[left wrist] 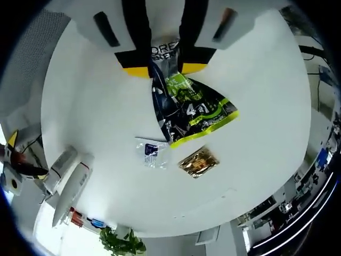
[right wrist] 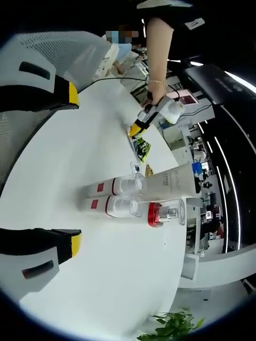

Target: Arrange the skincare products in the storage area until every visible bottle or jar stands upright without overlapping.

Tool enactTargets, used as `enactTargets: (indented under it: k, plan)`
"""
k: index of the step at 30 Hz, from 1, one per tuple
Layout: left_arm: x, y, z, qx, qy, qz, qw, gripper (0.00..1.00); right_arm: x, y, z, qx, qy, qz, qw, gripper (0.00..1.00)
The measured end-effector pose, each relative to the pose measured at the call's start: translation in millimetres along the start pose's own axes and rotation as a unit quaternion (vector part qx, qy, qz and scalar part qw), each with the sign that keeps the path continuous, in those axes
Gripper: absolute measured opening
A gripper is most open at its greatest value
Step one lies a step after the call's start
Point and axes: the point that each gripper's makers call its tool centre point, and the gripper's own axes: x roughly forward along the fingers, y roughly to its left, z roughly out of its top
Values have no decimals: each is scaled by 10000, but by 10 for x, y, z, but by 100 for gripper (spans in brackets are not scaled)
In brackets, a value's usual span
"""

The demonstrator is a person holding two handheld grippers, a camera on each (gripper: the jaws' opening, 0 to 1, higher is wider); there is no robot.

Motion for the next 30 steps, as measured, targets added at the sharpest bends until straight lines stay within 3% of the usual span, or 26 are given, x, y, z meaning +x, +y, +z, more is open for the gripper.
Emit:
enactTargets:
  k: [15,22,30]
  plan:
    - [-159,-59,5,26,-85,73,9999,5,8,38,4,-70,2,82,9999,91]
    - [-245,-109,78,146,-265,-73,9995,3,8,63,22,-110,-30,134,9998,91]
    - [-441,-283,133,672,-471,-270,9963,2,19,108,31,-126,-58,289,9995,88]
